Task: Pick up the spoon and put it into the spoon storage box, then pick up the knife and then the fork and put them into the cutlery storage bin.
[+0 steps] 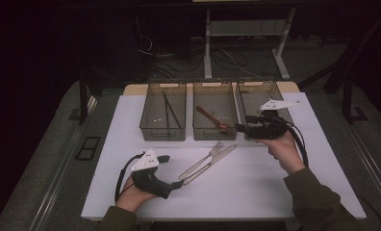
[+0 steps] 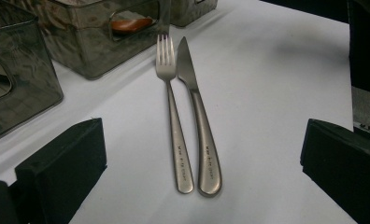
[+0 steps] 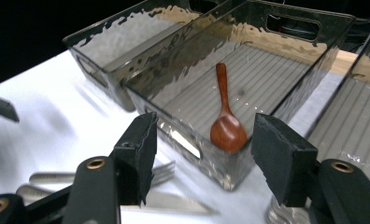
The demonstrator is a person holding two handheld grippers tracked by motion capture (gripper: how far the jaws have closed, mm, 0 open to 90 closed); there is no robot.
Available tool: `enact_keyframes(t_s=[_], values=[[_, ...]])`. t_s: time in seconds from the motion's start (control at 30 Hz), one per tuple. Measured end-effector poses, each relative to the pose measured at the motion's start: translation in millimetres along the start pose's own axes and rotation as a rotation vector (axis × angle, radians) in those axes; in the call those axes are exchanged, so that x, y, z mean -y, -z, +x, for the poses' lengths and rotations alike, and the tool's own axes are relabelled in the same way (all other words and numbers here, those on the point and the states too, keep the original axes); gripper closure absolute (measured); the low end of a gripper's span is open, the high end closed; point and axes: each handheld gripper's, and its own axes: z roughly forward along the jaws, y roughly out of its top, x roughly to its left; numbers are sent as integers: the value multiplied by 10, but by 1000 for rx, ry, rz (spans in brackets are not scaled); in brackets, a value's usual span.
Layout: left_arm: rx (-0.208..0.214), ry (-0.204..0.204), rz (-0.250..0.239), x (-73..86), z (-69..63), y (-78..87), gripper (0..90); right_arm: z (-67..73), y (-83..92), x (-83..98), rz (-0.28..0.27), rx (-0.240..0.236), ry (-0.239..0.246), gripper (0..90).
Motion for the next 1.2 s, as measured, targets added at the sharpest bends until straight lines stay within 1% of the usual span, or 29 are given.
enact_keyframes(t_s=[0.03,0.27,0.4,0.47,0.53,0.7,0.83,0.93,1.2], values=[[0,1,-1,1,1,0,0,-1,26,28,0,-2,7,398],[-4,1,5,4,-1,-6,0,27,167,223,6,-27,3,409],[-5,-6,13,6,-12,-16,0,49,227,324,21,-45,10,457],[-3,-7,13,7,-6,-16,0,56,235,373,36,-68,20,497],[-7,-5,13,8,1,-10,0,70,215,412,51,-82,26,534],[-13,-2,7,9,-5,4,0,126,101,469,89,-121,32,616],[-16,-2,8,9,1,13,0,183,11,495,114,-144,57,680],[-17,-2,8,9,3,13,0,221,-35,496,117,-150,71,733],[-16,5,4,13,16,15,0,282,-204,461,132,-173,75,874]])
